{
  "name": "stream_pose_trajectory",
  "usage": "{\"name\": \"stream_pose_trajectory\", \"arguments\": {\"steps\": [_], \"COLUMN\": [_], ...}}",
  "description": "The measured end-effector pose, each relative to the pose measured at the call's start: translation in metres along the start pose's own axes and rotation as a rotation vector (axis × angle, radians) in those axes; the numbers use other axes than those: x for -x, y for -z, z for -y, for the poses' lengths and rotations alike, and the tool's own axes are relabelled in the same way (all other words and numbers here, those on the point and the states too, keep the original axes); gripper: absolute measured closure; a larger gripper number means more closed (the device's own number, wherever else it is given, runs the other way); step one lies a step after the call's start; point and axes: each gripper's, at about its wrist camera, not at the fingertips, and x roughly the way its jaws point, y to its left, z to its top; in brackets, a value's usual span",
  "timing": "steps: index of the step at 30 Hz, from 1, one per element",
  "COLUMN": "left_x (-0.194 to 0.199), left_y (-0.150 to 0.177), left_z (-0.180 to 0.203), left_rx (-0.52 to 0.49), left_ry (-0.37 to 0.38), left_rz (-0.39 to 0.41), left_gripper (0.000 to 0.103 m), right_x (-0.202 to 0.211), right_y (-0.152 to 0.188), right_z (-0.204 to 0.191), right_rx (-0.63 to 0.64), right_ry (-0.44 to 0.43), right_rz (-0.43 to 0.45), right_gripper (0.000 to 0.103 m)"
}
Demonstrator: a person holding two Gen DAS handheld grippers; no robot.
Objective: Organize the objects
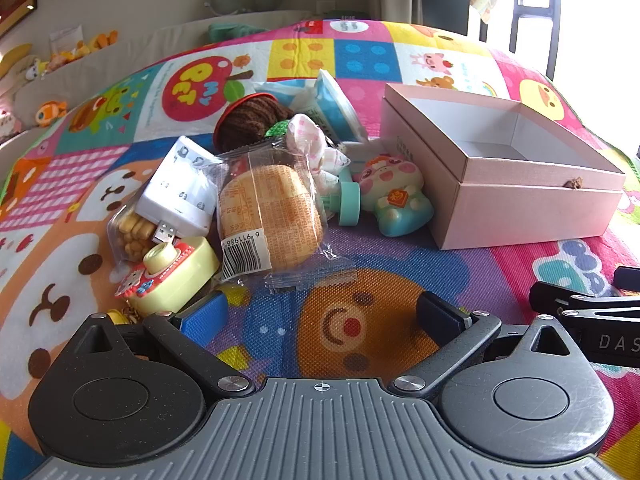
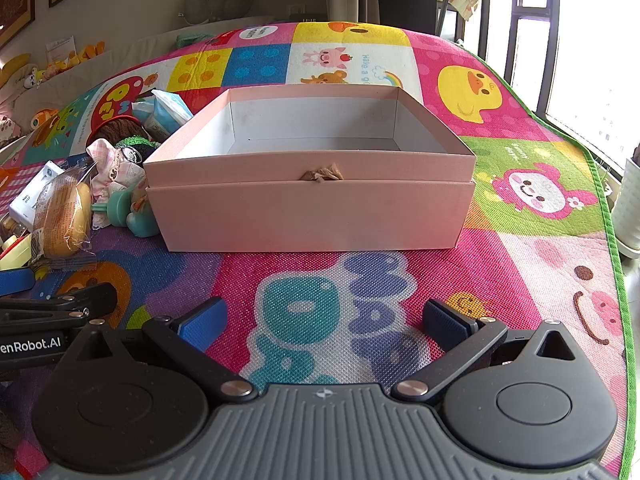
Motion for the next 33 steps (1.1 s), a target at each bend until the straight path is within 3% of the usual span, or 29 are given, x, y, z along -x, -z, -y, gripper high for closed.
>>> {"name": "stream_pose_trajectory", "arguments": {"steps": [33], "left_x": [-0.0009], "left_y": [0.0028], "left_z": [0.0028], "left_rx": [-0.010], "left_ry": [0.003], "left_rz": [0.001], "left_gripper": [0.001], "right_x": [0.0007], "right_y": [-0.0013], "right_z": [0.0004], "right_rx": [0.000], "right_ry": [0.000], "right_rz": [-0.001], "right_gripper": [0.000]}}
